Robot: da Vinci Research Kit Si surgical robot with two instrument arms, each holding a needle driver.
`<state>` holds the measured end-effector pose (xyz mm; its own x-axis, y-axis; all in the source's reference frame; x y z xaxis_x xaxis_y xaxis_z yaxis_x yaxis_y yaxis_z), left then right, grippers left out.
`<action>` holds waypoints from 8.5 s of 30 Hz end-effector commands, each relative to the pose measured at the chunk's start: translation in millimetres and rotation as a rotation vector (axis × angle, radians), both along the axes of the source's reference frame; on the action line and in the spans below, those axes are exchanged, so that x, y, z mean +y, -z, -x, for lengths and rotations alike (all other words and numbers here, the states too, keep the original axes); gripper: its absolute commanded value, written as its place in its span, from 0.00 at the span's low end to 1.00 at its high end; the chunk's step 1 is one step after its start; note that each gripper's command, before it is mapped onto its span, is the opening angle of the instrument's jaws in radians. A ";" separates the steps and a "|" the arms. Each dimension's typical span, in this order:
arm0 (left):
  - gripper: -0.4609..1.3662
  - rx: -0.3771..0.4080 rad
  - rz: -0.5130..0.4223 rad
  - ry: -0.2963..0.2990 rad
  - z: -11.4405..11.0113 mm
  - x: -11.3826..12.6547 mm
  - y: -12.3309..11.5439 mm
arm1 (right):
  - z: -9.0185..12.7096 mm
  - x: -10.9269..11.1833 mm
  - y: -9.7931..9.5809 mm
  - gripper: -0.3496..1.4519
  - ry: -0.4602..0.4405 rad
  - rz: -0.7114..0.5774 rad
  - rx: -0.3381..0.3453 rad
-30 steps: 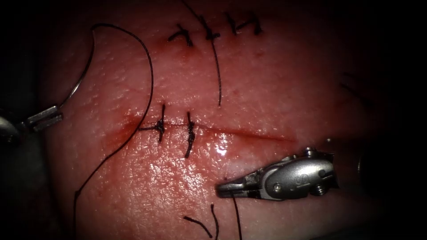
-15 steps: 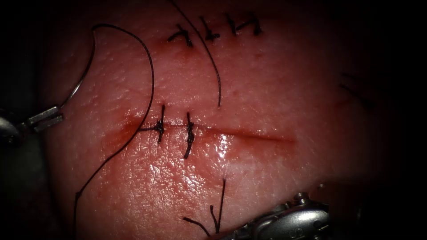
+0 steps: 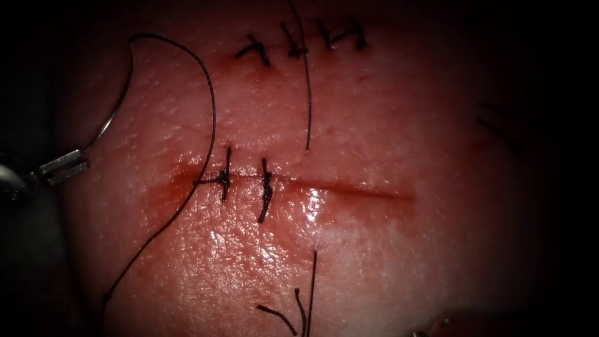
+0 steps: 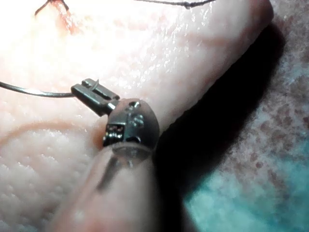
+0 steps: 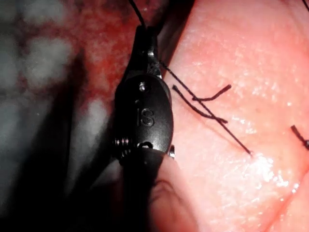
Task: Wound Closure
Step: Pull suture through incision until only a short tail is left
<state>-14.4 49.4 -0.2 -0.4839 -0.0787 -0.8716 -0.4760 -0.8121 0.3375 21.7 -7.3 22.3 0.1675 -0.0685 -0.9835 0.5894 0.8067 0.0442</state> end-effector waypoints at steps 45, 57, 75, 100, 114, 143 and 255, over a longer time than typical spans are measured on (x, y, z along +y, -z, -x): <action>0.06 0.006 -0.005 0.000 0.1 0.0 0.1 | 16.1 14.3 -1.8 0.82 -0.651 0.016 -0.101; 0.06 0.004 -0.005 -0.002 -0.2 -0.1 0.2 | 11.9 17.5 -6.5 0.84 -0.689 0.030 -0.102; 0.06 0.005 -0.007 -0.001 0.0 -0.1 0.6 | 5.1 17.8 -9.9 0.81 -0.672 0.047 -0.069; 0.06 0.005 -0.005 -0.001 0.1 -0.4 0.7 | 2.4 17.4 -10.2 0.00 -0.522 0.042 -0.046; 0.06 0.006 -0.005 0.001 0.3 -0.3 0.7 | 2.5 13.9 -7.7 0.00 -0.459 0.054 -0.042; 0.06 0.005 -0.006 -0.004 0.4 -0.3 0.6 | 1.2 3.3 -3.0 0.00 -0.246 0.067 -0.003; 0.06 -0.011 -0.020 -0.018 1.4 0.0 1.0 | 2.8 17.1 -10.9 0.00 -0.548 0.011 -0.098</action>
